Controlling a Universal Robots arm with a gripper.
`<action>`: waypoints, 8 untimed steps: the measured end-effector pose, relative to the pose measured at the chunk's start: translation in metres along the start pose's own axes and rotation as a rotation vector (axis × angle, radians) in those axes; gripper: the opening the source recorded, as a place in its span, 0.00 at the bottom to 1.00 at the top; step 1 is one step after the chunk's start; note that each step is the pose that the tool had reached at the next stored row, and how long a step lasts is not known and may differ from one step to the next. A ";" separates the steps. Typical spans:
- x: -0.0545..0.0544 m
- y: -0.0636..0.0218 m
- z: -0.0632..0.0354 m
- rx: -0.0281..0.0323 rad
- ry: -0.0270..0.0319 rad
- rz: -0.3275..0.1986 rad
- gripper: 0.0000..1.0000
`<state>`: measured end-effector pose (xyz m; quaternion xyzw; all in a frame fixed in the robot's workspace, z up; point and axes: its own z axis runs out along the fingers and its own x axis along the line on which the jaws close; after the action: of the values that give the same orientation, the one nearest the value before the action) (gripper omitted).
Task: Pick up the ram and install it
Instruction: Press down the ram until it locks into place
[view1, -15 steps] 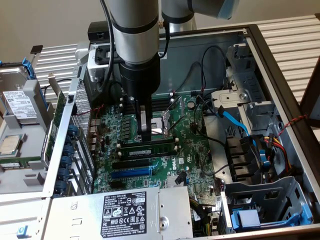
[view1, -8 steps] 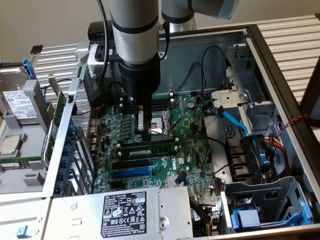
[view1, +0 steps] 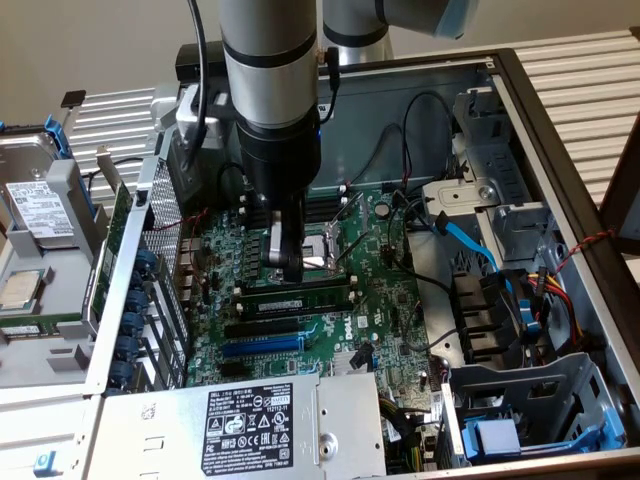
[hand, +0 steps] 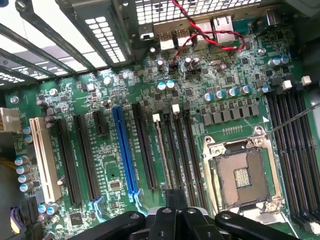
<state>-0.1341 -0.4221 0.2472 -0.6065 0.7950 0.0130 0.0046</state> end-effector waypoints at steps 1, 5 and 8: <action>0.000 0.0000 0.0000 0.0004 -0.0003 0.016 0.11; 0.000 0.0000 0.0000 0.0018 -0.0013 0.077 0.11; 0.000 0.0000 0.0000 0.0028 -0.0019 0.121 0.11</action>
<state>-0.1341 -0.4221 0.2471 -0.5572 0.8303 0.0127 0.0054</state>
